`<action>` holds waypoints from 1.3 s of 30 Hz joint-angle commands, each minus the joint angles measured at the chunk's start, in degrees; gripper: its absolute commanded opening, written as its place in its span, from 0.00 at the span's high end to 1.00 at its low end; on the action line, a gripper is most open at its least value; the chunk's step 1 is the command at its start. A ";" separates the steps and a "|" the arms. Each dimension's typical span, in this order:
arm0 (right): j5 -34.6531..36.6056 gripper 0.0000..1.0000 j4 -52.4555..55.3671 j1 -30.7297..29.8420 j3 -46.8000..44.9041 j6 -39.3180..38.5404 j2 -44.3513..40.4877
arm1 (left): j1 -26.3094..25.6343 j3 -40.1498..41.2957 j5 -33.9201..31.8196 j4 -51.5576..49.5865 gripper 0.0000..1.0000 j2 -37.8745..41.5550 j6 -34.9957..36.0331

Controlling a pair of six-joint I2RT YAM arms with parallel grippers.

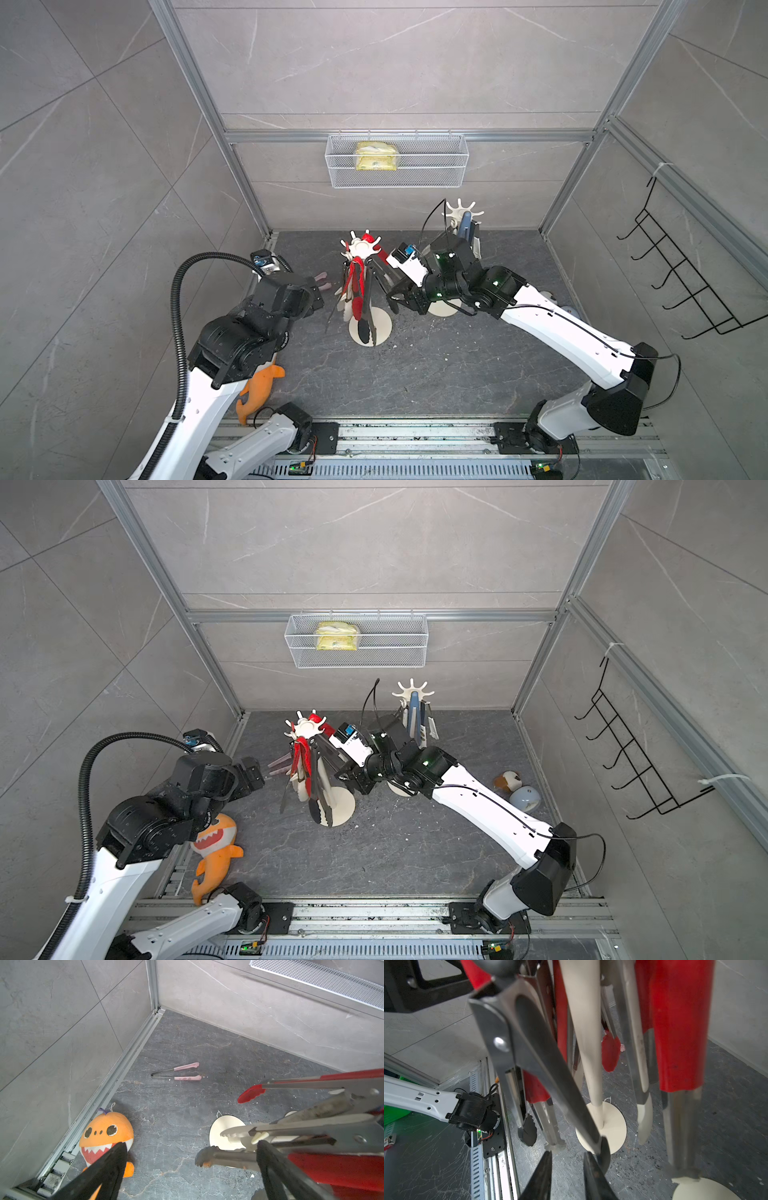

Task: Hang food tongs on kitchen utensil racks
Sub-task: Hang the food tongs on the rack.

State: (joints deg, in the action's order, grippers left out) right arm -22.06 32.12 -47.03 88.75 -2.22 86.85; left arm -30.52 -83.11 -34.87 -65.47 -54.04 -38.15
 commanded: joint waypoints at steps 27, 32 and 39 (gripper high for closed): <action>9.09 0.17 -1.31 -0.25 -0.44 2.91 -8.30 | 42.43 17.11 45.19 31.16 0.01 -22.89 -12.10; 9.58 0.11 -0.99 -0.23 -0.75 2.90 -10.27 | 42.97 15.37 47.33 35.18 0.01 -30.68 -16.68; 9.32 0.00 0.90 -0.25 -0.77 2.83 -12.79 | 42.92 14.96 49.23 40.66 0.03 -39.07 -23.30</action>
State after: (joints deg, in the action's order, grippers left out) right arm -13.02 31.97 -47.03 88.49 1.06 76.18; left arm 12.16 -65.91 12.05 -28.60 -91.29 -57.30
